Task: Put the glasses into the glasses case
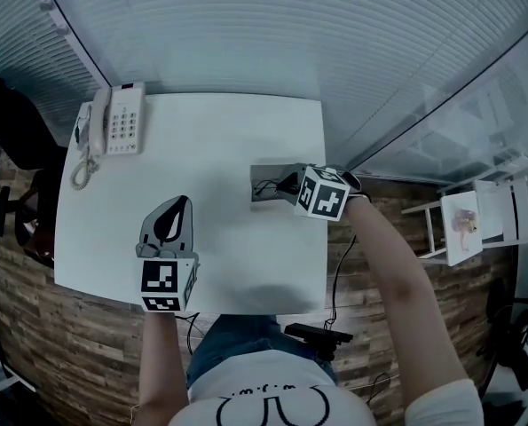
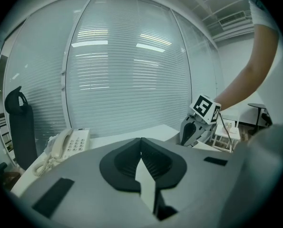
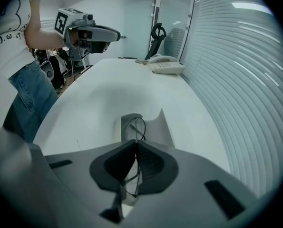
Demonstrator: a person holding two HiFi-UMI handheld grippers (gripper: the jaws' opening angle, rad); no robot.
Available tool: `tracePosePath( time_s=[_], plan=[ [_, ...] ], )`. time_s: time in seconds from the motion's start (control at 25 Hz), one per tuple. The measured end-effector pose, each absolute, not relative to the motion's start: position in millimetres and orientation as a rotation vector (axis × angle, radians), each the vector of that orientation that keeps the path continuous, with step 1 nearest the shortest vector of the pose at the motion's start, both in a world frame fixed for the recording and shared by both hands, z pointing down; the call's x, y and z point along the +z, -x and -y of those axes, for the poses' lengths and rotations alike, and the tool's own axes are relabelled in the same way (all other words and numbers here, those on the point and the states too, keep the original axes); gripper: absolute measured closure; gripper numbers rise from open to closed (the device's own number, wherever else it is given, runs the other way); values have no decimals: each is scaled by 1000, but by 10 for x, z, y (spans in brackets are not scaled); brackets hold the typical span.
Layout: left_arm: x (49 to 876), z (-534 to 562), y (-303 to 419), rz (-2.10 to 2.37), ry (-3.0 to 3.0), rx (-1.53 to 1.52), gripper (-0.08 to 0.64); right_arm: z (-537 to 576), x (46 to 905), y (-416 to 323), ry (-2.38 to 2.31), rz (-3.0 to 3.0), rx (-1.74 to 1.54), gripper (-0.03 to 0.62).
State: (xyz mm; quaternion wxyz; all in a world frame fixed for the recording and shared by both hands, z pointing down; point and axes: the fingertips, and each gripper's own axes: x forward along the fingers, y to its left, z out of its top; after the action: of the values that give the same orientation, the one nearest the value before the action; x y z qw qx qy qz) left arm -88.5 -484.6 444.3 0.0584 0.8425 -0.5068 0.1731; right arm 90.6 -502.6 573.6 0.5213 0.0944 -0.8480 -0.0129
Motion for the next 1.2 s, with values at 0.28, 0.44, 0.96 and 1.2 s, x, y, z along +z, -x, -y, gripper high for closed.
tracePosePath(
  time_s=[0.28,0.44,0.96,1.2],
  plan=[
    [4459,4798,912,1544,-2547,536,543,4934,5892,-913,-209,1978,13,572],
    [4435,4731,877,1542,-2565,532,543,4952,5855,-945,-298,1972,60,541],
    [3821,4663,522,1529,-2697,359,543,4672,4575,-1055,-702,2207,-10,458],
    [3543,4537,327,1517,-2775,320,543,4343,4061,-1158,-938,2320,-45,543]
  ],
)
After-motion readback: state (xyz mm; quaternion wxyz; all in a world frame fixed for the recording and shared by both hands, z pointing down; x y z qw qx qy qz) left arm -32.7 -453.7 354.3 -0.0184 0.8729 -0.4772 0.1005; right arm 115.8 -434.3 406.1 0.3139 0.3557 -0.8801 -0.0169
